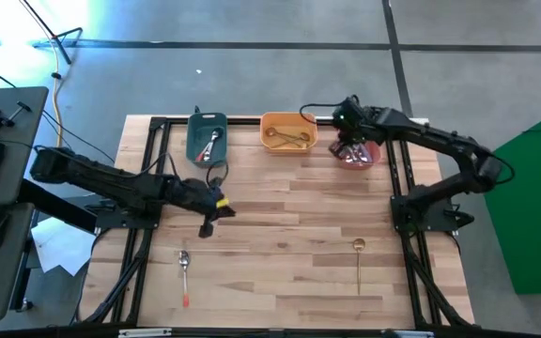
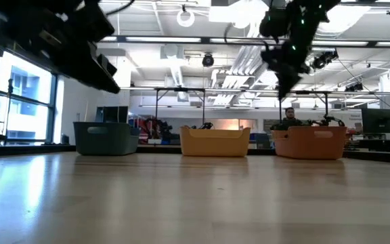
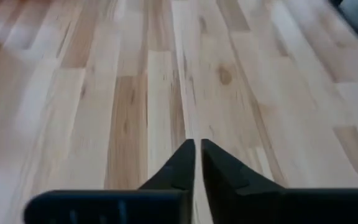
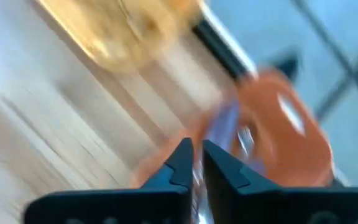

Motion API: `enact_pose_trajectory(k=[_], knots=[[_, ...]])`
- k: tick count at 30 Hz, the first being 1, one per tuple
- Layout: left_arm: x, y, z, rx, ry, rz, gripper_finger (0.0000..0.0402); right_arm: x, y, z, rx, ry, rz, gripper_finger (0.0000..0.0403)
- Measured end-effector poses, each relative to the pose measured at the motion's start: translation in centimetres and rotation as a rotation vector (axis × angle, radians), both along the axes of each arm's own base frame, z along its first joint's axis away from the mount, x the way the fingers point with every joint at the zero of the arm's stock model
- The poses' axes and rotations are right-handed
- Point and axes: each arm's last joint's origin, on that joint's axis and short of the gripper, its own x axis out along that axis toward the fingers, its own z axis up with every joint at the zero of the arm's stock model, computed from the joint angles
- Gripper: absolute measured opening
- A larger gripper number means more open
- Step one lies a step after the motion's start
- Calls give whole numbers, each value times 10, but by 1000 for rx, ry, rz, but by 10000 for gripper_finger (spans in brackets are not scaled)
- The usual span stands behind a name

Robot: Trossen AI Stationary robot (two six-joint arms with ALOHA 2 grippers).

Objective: Sort silverware by color (type)
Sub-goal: Put the orange spoon into the blue bin

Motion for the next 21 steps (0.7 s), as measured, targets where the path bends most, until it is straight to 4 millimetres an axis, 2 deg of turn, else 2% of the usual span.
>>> enact_pose_trajectory(k=[2,4,8,11,16,21], knots=[[1,-10,10,23,51,28,5,13,9,6,-67,-98,89,10],[-1,-20,21,8,106,70,3,24,18,4,-104,-195,201,21],[-11,-38,36,-85,251,140,4,44,35,-17,-155,-400,428,14],[-20,-48,44,-187,351,231,5,52,49,-31,-232,-512,546,2],[-39,-64,43,-360,543,373,5,54,66,-45,-310,-575,645,6],[-54,-82,35,-421,697,441,18,55,73,-48,-316,-564,685,1]])
